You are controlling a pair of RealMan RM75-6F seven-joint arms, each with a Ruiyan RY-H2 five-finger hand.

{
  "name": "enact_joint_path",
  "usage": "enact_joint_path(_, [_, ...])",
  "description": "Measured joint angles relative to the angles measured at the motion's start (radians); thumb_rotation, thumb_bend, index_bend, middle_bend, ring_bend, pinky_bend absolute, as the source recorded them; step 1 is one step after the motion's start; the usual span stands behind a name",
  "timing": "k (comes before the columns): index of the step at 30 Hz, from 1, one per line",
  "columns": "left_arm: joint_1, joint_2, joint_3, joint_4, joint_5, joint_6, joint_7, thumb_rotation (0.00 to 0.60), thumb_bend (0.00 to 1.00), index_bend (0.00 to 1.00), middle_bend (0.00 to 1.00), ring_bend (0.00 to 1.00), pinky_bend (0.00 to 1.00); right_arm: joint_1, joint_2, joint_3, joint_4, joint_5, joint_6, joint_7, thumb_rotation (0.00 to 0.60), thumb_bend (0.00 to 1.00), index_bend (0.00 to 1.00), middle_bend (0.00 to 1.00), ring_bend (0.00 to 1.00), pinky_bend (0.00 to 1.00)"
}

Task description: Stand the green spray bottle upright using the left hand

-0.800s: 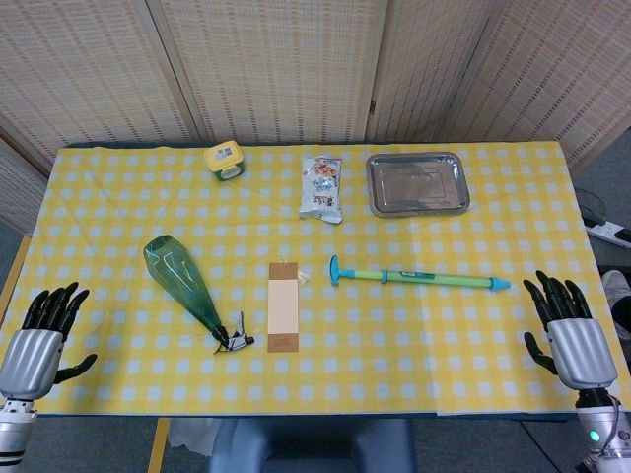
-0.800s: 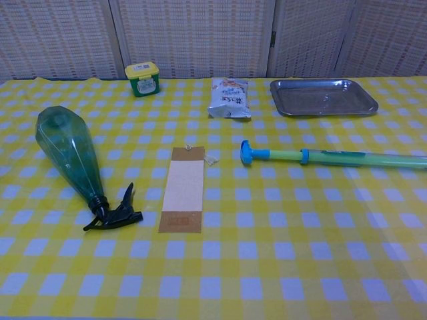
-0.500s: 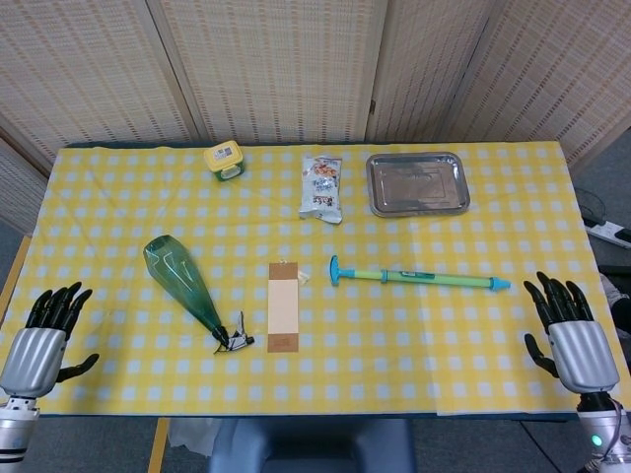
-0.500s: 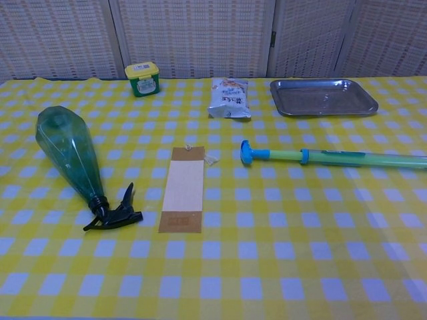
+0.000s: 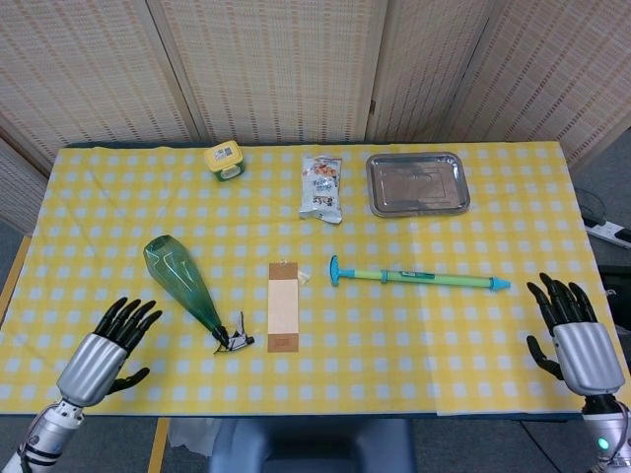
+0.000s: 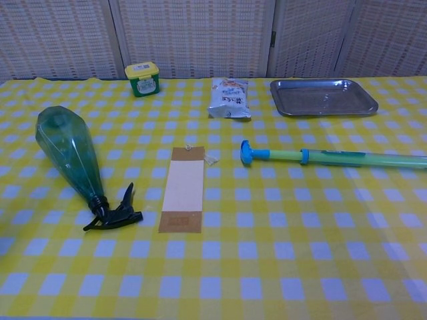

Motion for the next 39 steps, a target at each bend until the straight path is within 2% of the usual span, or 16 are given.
enact_joint_path(7, [-0.089,-0.034,-0.005,0.009,0.047,-0.054,0.07,0.6,0.19,0.15,0.19,0.08,0.0,0.008,-0.002,0.001,0.003,0.017,-0.025,-0.005,0.6,0.45,0.0,0.0,0.0,0.0])
enact_joint_path(9, [-0.106,-0.049,-0.017,0.028,0.055,-0.054,0.08,0.6,0.19,0.18,0.22,0.1,0.04,0.011,-0.003,0.004,0.004,0.028,-0.035,-0.006,0.6,0.45,0.0,0.0,0.0,0.0])
enact_joint_path(12, [-0.128,-0.081,-0.031,0.088,0.066,-0.042,0.078,0.6,0.2,0.23,0.28,0.15,0.1,0.014,-0.003,0.007,0.005,0.033,-0.038,-0.002,0.6,0.45,0.0,0.0,0.0,0.0])
enact_joint_path(19, [-0.185,-0.142,-0.03,0.258,0.074,-0.057,0.032,0.6,0.2,0.29,0.34,0.24,0.15,0.018,-0.001,0.012,0.008,0.05,-0.051,0.006,0.6,0.45,0.0,0.0,0.0,0.0])
enact_joint_path(26, [-0.236,-0.197,-0.018,0.38,0.063,-0.086,-0.012,0.6,0.2,0.3,0.34,0.25,0.14,0.024,0.002,0.02,0.009,0.076,-0.07,0.005,0.6,0.45,0.0,0.0,0.0,0.0])
enact_joint_path(34, [-0.261,-0.258,-0.012,0.472,0.049,-0.099,0.008,0.6,0.2,0.3,0.38,0.26,0.14,0.032,0.0,0.026,0.018,0.093,-0.089,0.013,0.6,0.45,0.0,0.0,0.0,0.0])
enact_joint_path(39, [-0.277,-0.309,0.001,0.542,0.041,-0.099,-0.012,0.6,0.21,0.3,0.38,0.26,0.15,0.026,0.001,0.028,0.017,0.082,-0.064,0.022,0.6,0.45,0.0,0.0,0.0,0.0])
